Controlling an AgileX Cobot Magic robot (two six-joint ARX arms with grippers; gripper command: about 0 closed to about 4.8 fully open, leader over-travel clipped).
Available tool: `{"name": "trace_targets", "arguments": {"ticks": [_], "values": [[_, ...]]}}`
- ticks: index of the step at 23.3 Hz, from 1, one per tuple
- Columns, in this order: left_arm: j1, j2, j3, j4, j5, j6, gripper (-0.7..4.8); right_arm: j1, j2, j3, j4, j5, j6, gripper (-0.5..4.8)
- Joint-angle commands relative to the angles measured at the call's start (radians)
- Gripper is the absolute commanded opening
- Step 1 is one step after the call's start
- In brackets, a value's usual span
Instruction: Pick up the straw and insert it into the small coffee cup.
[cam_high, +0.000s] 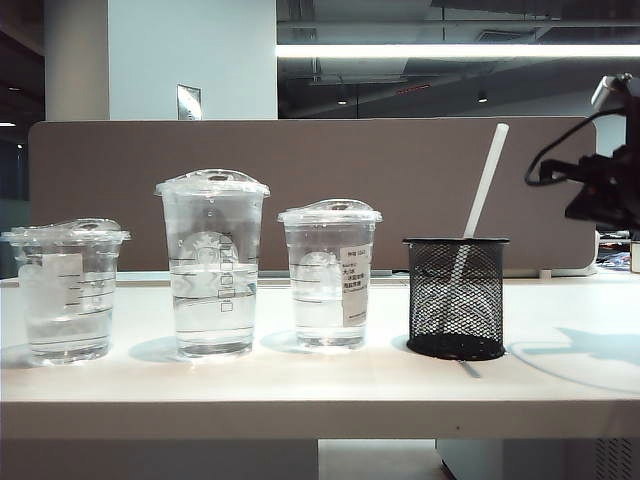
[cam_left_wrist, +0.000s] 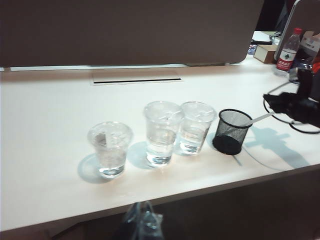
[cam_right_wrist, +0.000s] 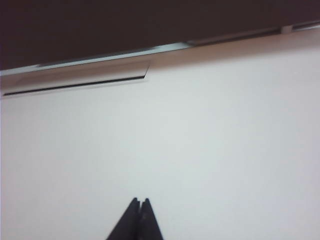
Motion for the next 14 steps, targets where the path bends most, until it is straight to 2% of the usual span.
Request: {"name": "trace_targets", "arguments": {"ticks": [1,7,14], "values": [[0.000,0.001,0.002,-0.002,-0.046,-0.003,-0.05,0.019,-0.005,-0.079,0.113,0.000,0.003,0.00],[0.000,0.001,0.002,-0.002,-0.045,-0.003,-0.05,0.020,-0.060,-0.260,0.275,-0.001,0.003,0.00],[0.000,0.001,0.002,-0.002,-0.045,-0.003,-0.05,0.092,-0.140,-0.365,0.301,0.032,0.003,0.00]]}}
